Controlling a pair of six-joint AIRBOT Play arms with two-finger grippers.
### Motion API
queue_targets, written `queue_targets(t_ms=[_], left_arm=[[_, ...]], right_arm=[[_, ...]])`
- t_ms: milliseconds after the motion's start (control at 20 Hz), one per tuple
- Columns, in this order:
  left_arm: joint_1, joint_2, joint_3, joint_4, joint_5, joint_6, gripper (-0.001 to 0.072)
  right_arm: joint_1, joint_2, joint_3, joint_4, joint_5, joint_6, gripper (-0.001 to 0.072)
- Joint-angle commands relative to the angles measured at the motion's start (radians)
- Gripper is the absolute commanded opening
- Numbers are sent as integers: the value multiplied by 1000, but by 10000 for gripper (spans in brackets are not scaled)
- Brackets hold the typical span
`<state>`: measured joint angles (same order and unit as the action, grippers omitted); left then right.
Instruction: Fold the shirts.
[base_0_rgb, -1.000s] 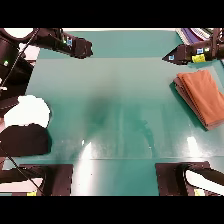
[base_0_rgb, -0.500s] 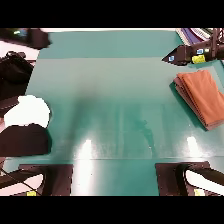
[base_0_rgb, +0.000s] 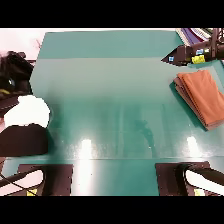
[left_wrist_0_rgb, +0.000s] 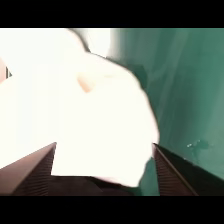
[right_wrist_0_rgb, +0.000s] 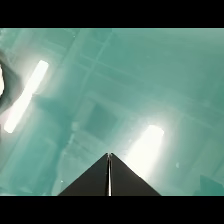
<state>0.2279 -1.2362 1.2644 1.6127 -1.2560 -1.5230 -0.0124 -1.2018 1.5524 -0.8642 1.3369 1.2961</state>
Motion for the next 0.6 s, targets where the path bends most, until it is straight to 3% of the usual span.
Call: queue_targets(t_ms=[0, 150, 200, 300, 350, 550], left_arm=[[58, -6, -242, 23, 260, -45, 712], [57, -50, -263, 23, 269, -48, 711], [57, -51, -263, 23, 267, -56, 671], [57, -43, -245, 23, 257, -66, 123], [57, -30, -227, 23, 246, -66, 26], [45, 134, -23, -62, 231, -34, 26]], right_arm=[[1, 1, 1, 0, 1, 0, 18], [1, 1, 1, 0, 0, 0, 18], [1, 1, 1, 0, -1, 0, 18], [1, 1, 1, 1, -3, 0, 18], [0, 1, 1, 1, -5, 0, 18], [-2, 24, 44, 8, -29, 0, 18]])
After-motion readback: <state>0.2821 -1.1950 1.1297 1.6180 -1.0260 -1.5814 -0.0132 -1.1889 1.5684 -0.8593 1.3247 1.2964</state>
